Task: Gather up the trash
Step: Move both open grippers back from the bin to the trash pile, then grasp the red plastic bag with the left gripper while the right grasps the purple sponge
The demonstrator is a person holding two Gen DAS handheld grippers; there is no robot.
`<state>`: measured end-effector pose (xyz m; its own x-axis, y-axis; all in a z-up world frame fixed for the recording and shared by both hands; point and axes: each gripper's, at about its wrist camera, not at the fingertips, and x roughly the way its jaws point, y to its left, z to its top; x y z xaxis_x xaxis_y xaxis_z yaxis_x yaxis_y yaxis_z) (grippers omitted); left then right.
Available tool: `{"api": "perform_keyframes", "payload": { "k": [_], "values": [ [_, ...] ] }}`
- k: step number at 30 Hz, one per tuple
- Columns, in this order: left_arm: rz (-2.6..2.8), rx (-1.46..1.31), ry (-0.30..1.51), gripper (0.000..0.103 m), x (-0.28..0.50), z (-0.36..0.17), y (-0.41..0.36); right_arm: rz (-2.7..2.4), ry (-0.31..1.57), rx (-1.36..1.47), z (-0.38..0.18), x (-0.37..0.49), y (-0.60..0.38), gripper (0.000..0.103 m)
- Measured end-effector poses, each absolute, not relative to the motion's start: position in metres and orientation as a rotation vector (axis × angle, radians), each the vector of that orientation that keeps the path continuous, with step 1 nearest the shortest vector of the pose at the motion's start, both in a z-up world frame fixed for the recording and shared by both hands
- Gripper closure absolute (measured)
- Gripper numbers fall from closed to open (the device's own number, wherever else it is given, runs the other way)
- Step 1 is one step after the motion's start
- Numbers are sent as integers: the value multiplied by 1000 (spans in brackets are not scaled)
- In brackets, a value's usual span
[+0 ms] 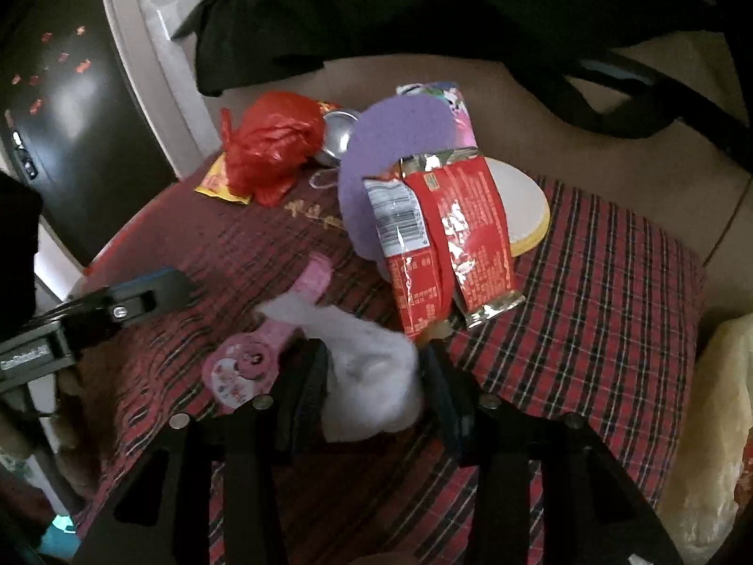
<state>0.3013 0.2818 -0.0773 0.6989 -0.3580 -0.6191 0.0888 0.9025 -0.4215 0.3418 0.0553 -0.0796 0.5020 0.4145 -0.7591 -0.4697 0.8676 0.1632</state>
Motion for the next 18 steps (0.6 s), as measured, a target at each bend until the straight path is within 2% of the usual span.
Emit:
{"api": "perform_keyframes", "payload": {
  "k": [5,12,18],
  "values": [
    [-253,-376,705,53,311,-68,293,531,859,-95,-69,332,47,64],
    [-163,-342,537,52,370,-28,323,522,824,-92,-60,320,31,64],
    [-103,-396,638,50,441,-45,341,515,826,-91,-59,318,23,64]
  ]
}}
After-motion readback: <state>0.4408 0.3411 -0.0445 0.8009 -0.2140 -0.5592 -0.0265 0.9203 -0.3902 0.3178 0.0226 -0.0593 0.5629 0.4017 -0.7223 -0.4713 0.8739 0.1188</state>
